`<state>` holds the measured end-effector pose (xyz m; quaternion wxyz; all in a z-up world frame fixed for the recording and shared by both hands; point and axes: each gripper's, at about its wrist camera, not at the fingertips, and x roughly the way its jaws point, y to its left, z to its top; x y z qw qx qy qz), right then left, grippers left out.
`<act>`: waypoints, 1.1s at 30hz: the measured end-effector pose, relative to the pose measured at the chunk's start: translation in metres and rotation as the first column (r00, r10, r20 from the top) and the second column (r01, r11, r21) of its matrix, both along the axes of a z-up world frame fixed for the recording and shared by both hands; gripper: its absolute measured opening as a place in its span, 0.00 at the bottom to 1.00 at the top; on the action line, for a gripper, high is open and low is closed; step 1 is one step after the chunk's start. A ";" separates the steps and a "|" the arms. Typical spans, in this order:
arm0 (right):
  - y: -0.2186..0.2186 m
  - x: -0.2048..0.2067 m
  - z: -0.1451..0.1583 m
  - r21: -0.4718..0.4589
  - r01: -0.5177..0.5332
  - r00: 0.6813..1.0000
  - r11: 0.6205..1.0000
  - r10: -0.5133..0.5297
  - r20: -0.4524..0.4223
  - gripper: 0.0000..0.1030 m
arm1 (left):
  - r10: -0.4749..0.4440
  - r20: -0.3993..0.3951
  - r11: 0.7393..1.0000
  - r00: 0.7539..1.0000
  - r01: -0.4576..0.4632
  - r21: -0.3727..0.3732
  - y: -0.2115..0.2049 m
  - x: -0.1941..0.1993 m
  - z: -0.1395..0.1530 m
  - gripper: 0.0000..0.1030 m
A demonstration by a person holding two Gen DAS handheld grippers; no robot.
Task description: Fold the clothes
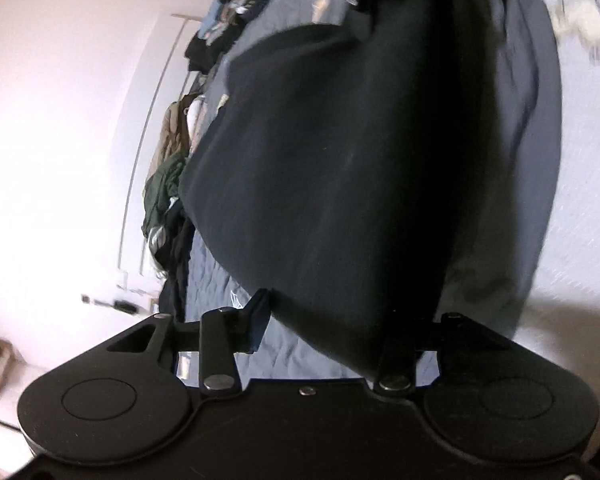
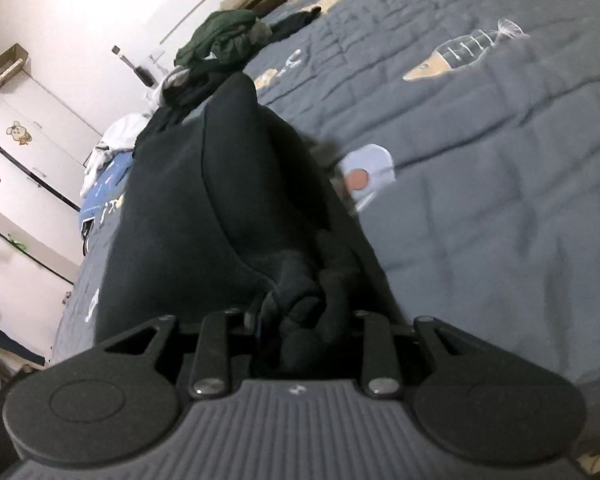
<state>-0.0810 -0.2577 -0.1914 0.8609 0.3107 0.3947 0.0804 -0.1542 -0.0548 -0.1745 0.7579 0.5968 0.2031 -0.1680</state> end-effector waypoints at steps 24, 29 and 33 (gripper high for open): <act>-0.035 -0.061 0.075 -0.035 0.027 0.986 0.999 -0.021 0.165 0.41 | -0.190 -0.556 0.255 0.809 -0.507 -0.824 0.090 0.082 0.091 0.76; -0.003 -0.031 0.045 -0.114 -0.067 0.995 0.991 0.075 0.067 0.41 | -0.169 -0.575 0.166 0.801 -0.552 -0.817 0.072 0.123 0.078 0.76; -0.014 -0.020 0.056 -0.078 -0.029 0.993 0.996 0.037 0.108 0.41 | -0.124 -0.550 0.127 0.826 -0.537 -0.834 0.073 0.152 0.085 0.77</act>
